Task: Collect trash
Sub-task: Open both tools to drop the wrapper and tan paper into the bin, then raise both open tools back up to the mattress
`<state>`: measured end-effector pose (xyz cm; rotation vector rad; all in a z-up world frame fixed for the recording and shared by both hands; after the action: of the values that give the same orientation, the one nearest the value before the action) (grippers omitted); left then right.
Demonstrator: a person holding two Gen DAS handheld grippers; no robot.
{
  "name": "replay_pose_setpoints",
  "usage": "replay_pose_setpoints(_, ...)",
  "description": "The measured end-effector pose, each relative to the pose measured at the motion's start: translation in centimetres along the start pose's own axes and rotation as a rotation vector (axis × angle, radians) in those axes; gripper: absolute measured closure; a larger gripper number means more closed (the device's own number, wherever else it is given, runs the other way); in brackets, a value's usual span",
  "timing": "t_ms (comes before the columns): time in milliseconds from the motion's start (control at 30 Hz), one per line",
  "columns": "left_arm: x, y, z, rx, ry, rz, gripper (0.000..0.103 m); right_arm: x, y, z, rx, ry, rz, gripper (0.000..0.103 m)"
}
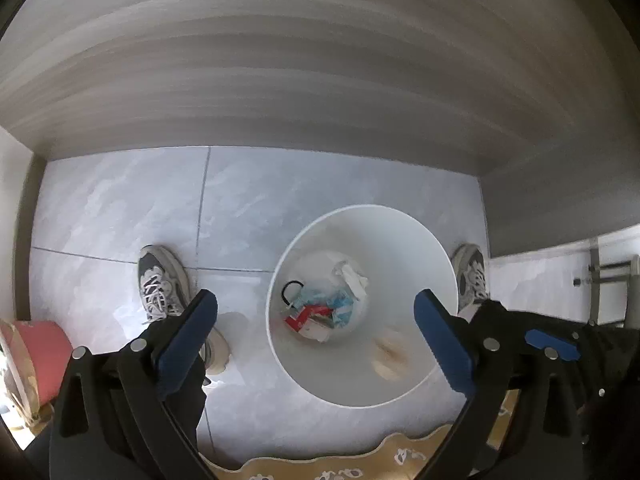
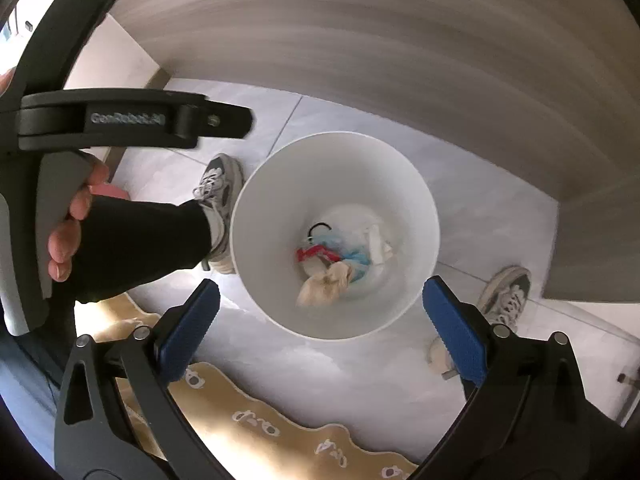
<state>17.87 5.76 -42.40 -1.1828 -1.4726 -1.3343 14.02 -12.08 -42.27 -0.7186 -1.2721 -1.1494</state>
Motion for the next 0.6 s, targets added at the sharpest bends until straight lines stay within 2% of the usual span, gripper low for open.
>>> replay_pose_setpoints(167,1.9,-0.4,-0.2,-0.006,-0.02,-0.03,0.006,2.2,-0.2,-1.4,-0.038,-0.003,-0.049,0.005)
replay_pose_setpoints(367,6.8,-2.7,-2.0,-0.079,-0.078,-0.096,0.006,7.7,-1.6,-1.8,-0.072,0.064,-0.139,0.005)
replay_pose_setpoints(500,12.5,-4.7,-3.4,-0.123,-0.084,-0.21,0.006,13.0,-3.5,-1.4,-0.057,0.111,-0.214,0.005)
replay_pose_setpoints(600,17.1,-5.6,-4.8,-0.169,-0.054,-0.304,0.006,17.0,-4.6,-1.1,-0.039,0.114,-0.282,0.005)
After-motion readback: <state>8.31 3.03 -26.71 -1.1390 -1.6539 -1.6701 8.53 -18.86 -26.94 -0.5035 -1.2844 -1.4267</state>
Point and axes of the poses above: each gripper's, at about its wrist camera, not at the fingertips, and x roughly against the way its jaws point, z to its left, y to its top, the point moved 1 cm from there along -x, roughly the way its jaws point, and after that the axes turned 13 degrees about -x, right-handed, at the moved point
